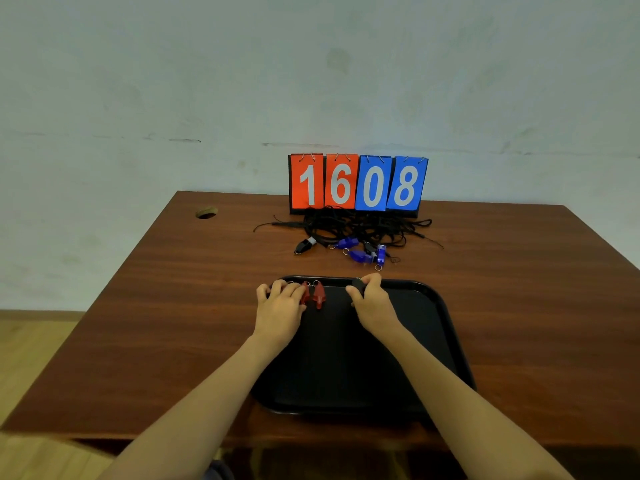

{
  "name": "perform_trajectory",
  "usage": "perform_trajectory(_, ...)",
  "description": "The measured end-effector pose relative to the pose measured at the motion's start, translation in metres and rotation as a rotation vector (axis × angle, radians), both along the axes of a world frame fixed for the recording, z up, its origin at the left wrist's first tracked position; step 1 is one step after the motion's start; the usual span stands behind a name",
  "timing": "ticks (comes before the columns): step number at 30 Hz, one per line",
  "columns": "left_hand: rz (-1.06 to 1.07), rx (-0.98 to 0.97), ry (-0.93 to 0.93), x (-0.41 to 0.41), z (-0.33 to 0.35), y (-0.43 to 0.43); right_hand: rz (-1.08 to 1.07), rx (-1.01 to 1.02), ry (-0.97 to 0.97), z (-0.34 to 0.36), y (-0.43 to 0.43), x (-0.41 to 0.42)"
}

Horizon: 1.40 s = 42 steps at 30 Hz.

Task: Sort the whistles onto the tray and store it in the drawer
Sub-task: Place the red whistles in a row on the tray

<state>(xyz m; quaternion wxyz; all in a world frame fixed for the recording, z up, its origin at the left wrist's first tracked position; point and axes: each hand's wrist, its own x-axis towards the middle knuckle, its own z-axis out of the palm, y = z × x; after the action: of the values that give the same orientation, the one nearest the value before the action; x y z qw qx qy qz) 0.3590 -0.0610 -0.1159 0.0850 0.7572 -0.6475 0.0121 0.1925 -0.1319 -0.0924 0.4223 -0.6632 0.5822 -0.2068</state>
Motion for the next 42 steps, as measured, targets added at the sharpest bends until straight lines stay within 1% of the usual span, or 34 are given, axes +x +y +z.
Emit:
perform_trajectory(5,0.010,-0.009,0.010,-0.001,0.000,-0.002,0.000,-0.101,0.087,-0.006,0.001,0.007)
perform_trajectory(9,-0.062,-0.055,0.021,-0.005,0.001,-0.002,-0.014,-0.278,0.162,-0.015,-0.001,0.011)
perform_trajectory(14,-0.144,-0.015,-0.051,-0.009,0.000,-0.009,-0.010,-0.257,0.225,-0.023,-0.005,0.017)
perform_trajectory(17,-0.110,-0.048,-0.122,-0.009,-0.004,-0.012,-0.015,-0.270,0.270,-0.028,-0.005,0.023)
perform_trajectory(21,-0.114,-0.116,-0.107,-0.010,-0.005,-0.013,-0.031,-0.278,0.312,-0.031,-0.005,0.029)
perform_trajectory(26,-0.118,-0.113,-0.111,-0.007,-0.005,-0.013,-0.017,-0.331,0.304,-0.035,-0.004,0.029)
perform_trajectory(37,-0.120,-0.088,-0.078,-0.008,-0.010,-0.014,0.037,-0.361,0.311,-0.035,-0.004,0.026)
perform_trajectory(39,-0.124,-0.111,-0.048,-0.008,-0.012,-0.014,0.023,-0.383,0.292,-0.034,-0.003,0.023)
perform_trajectory(42,-0.159,-0.195,0.009,-0.010,-0.014,-0.011,0.000,-0.497,0.269,-0.031,-0.007,0.017)
